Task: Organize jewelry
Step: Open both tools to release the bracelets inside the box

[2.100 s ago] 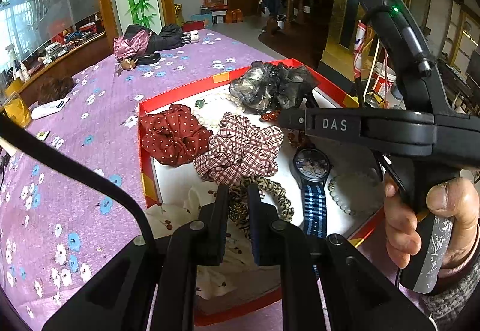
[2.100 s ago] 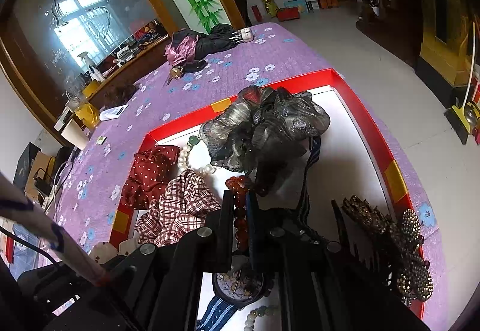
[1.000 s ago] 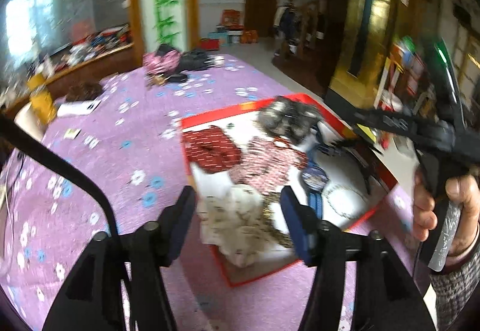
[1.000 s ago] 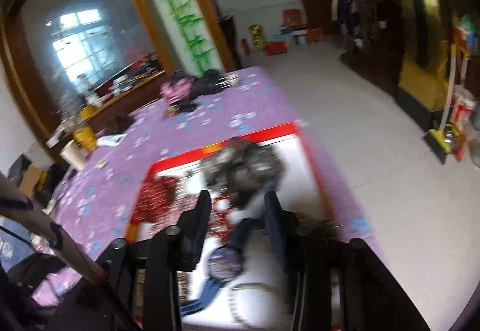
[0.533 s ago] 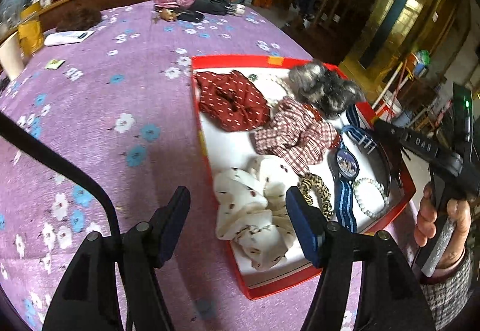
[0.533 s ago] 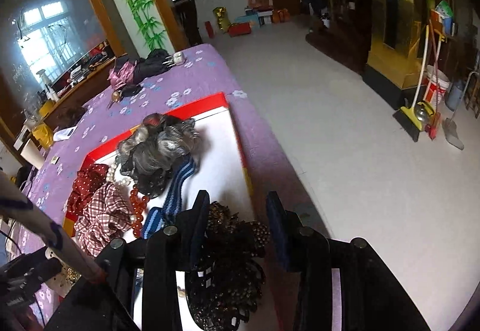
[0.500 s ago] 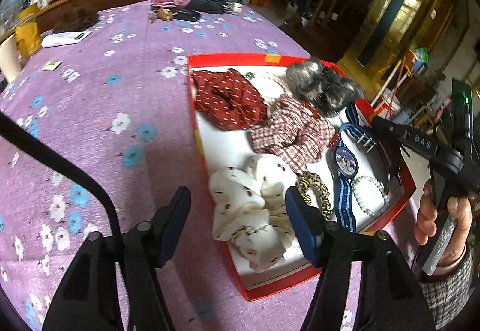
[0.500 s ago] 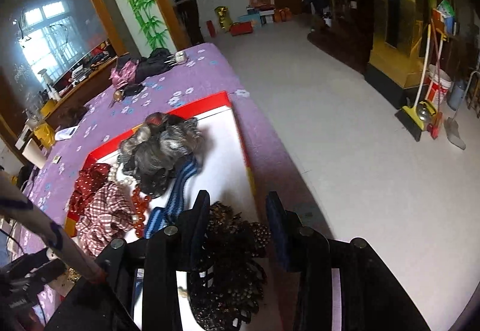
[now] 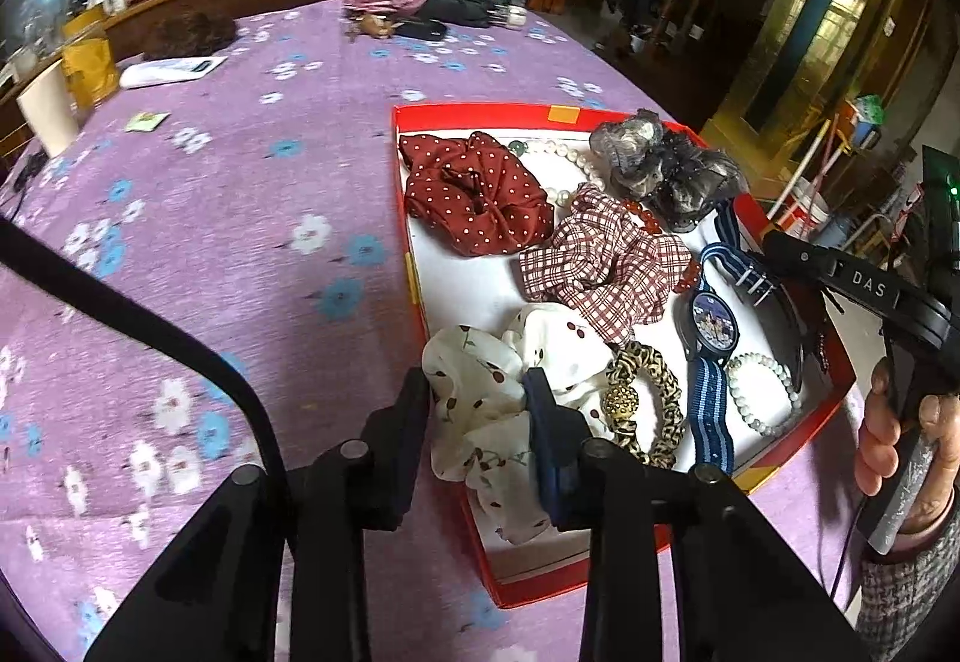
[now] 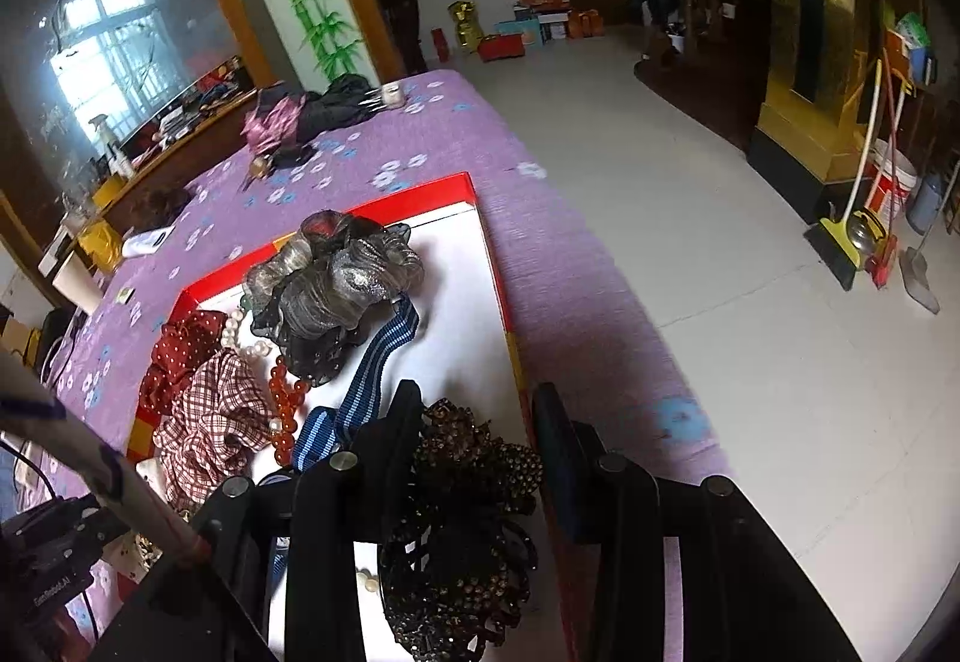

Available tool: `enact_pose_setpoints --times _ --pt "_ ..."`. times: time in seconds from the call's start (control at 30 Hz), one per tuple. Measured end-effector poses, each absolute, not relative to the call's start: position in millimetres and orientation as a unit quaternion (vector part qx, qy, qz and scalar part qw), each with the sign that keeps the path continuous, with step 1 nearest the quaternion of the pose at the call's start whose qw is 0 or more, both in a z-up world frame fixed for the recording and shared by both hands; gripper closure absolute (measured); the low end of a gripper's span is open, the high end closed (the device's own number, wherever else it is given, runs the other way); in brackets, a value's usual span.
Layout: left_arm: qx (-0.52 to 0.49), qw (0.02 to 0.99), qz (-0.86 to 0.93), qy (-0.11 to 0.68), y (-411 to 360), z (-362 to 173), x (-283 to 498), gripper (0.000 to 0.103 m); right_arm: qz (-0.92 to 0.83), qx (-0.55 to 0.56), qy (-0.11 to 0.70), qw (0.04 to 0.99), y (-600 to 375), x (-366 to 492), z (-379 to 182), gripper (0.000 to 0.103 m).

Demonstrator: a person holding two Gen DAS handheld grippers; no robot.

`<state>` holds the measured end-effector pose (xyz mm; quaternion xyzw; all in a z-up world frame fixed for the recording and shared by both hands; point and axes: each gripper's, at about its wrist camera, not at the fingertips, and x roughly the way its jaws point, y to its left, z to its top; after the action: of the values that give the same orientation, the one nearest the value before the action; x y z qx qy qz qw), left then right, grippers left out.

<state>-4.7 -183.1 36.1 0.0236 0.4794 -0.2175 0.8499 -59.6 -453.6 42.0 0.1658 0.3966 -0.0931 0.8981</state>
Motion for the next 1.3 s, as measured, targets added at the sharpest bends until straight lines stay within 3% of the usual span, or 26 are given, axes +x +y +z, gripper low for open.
enact_pose_setpoints --times 0.73,1.07,1.3 --pt "-0.013 0.871 -0.145 0.469 -97.7 41.4 -3.1 0.07 -0.044 0.143 0.402 0.903 -374.4 -15.9 38.0 0.061" --pt "-0.032 0.895 -0.139 0.422 -84.2 66.7 -39.4 0.05 -0.073 0.16 0.371 0.912 -380.5 -59.0 58.4 0.052" --pt "-0.034 0.917 -0.099 0.384 -70.0 77.7 -64.5 0.047 -0.082 0.122 0.353 0.924 -346.7 -95.9 69.6 0.051"
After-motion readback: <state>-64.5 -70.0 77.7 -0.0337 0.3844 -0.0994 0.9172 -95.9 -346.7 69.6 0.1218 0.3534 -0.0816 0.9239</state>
